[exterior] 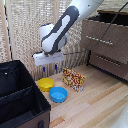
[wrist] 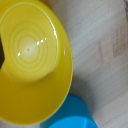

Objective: Kindly move your gripper toward the top drawer's handle. With caution, hold the handle robustly using your gripper and pull open the top drawer. Let the handle go. Relocate your gripper to the bowl placed in the background. Gently hold the bowl using your gripper. Bring the gripper and the bowl to the ajar drawer. Softly release the bowl into it.

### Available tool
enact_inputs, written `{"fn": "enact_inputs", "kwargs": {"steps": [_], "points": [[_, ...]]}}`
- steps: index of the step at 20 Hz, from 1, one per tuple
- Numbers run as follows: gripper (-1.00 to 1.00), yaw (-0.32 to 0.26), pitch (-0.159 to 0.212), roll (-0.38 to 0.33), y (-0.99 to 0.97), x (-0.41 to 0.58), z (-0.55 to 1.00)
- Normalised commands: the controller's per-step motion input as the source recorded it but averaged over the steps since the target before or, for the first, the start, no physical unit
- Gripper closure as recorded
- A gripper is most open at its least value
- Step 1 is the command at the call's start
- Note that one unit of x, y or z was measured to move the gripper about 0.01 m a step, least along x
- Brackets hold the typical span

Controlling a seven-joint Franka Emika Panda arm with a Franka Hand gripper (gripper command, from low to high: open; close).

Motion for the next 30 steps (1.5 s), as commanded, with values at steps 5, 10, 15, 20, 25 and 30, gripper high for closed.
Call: {"fn": "enact_inputs", "kwargs": {"steps": [5, 10, 15, 20, 25, 30], "points": [[-1.00, 0.017, 0.112, -0.097, 0.26, 0.121, -0.41], [-1.00, 0.092, 0.069, -0.025, 0.28, 0.000, -0.23], [1.00, 0.104, 0.087, 0.000, 0.13, 0.118, -0.13], [1.00, 0.113, 0.085, 0.009, 0.03, 0.193, -0.14], [1.00, 0.077, 0.003, 0.000, 0.03, 0.046, -0.01], [1.00, -0.022, -0.015, 0.000, 0.06, 0.076, 0.02]]}}
